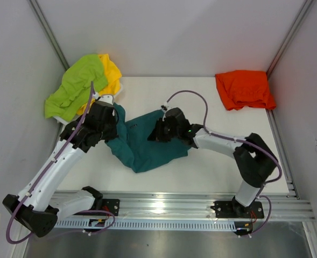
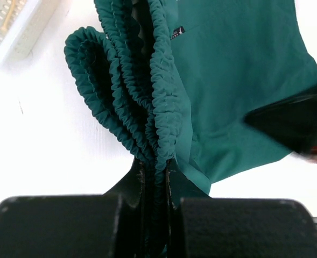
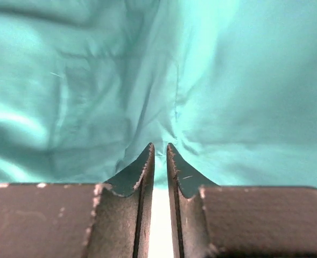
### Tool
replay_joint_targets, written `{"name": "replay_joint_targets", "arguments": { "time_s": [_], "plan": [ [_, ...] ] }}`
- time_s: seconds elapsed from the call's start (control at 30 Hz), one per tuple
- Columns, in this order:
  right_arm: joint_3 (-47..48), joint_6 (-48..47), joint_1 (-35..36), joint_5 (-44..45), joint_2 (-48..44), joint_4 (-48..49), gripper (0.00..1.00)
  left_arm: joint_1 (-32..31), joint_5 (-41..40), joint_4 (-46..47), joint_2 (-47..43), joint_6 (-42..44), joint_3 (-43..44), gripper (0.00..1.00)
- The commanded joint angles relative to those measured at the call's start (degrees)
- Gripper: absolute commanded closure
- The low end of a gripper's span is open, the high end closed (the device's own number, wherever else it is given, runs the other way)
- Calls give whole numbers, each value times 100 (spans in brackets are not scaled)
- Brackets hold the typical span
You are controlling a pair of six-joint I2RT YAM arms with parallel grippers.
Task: Fold and stack the shorts
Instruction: Fold the shorts
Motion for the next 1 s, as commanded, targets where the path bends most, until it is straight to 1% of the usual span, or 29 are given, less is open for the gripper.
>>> {"name": "replay_joint_targets", "arguments": {
  "time_s": [0.0, 0.13, 0.27, 0.4, 0.57, 0.7, 0.8, 0.93, 0.97],
  "plan": [
    [-271, -403, -430, -59, -723, -553, 82, -56, -225, -3, 31, 142, 286, 100],
    [-588, -982, -1141, 169, -1023, -1097, 72, -47, -129, 59, 49, 186, 277, 100],
    [-799, -1274, -1607, 222, -936, -1266, 68, -64, -50, 129, 75, 257, 260, 100],
    [-931, -1371, -1740, 398, -769, -1187, 66, -91, -67, 129, 128, 301, 286, 100],
    [-1037, -1379, -1705, 573, -410, -1099, 66, -152, -111, 138, 207, 362, 347, 100],
    [-1177, -1362, -1548, 907, -207, -1064, 66, -205, -137, 147, 286, 424, 391, 100],
    [-1344, -1231, -1345, 943, -110, -941, 67, -240, -137, 165, 382, 494, 444, 100],
    [-1529, -924, -766, 1180, -84, -853, 67, -485, -207, 165, 541, 591, 558, 100],
    [-1581, -844, -486, 1206, -83, -827, 67, -565, -303, 121, 584, 582, 593, 100]
  ]
}}
